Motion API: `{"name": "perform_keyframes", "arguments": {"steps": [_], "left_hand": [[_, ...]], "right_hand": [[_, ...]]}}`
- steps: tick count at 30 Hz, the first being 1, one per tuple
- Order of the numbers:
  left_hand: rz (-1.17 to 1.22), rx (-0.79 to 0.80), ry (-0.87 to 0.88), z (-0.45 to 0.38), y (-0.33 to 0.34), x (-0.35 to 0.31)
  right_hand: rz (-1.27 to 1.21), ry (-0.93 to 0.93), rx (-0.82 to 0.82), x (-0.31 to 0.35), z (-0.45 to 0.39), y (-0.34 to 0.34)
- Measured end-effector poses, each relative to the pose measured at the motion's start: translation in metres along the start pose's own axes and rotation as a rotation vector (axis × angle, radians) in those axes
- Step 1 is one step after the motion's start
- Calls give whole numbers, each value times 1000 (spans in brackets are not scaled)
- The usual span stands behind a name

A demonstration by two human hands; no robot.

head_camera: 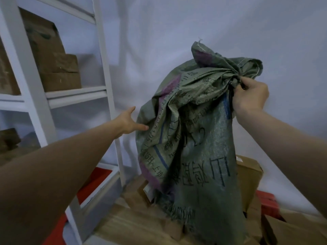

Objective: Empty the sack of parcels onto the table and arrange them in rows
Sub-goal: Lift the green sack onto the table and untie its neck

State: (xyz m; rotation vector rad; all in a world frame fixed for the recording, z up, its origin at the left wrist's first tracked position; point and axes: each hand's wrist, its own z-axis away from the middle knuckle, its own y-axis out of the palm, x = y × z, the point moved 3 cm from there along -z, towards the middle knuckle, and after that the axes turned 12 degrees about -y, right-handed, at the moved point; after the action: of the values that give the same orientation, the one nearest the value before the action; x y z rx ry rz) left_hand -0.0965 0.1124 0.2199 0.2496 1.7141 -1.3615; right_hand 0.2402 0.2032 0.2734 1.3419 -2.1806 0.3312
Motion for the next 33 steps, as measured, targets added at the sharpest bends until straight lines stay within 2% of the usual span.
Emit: {"name": "perform_keyframes", "arguments": {"steps": [8, 11, 13, 16, 19, 22, 25, 29, 31, 33], "left_hand": [[-217, 152, 191, -58, 26, 14], [-278, 82, 180, -78, 31, 20], [-229, 52, 162, -82, 30, 21], [-72, 201, 236, -82, 38, 20], [-117, 340, 181, -87, 49, 25], [-228, 275, 124, -92, 55, 31], [-57, 255, 43, -91, 51, 33], [411, 383, -142, -94, 41, 25], [534, 424, -121, -93, 37, 9], [655, 393, -77, -93, 32, -14]], "right_hand": [[15, 30, -22, 1, 12, 20], [22, 52, -43, -3, 16, 21], [24, 68, -50, -5, 19, 21], [-10, 84, -39, -5, 22, 22], [-49, 93, -19, -5, 26, 26], [-9, 85, -10, -5, 29, 30], [137, 66, -19, -4, 28, 26], [256, 95, -85, -10, 24, 13], [268, 115, -105, -9, 23, 12], [240, 105, -123, 2, 21, 16]]}}
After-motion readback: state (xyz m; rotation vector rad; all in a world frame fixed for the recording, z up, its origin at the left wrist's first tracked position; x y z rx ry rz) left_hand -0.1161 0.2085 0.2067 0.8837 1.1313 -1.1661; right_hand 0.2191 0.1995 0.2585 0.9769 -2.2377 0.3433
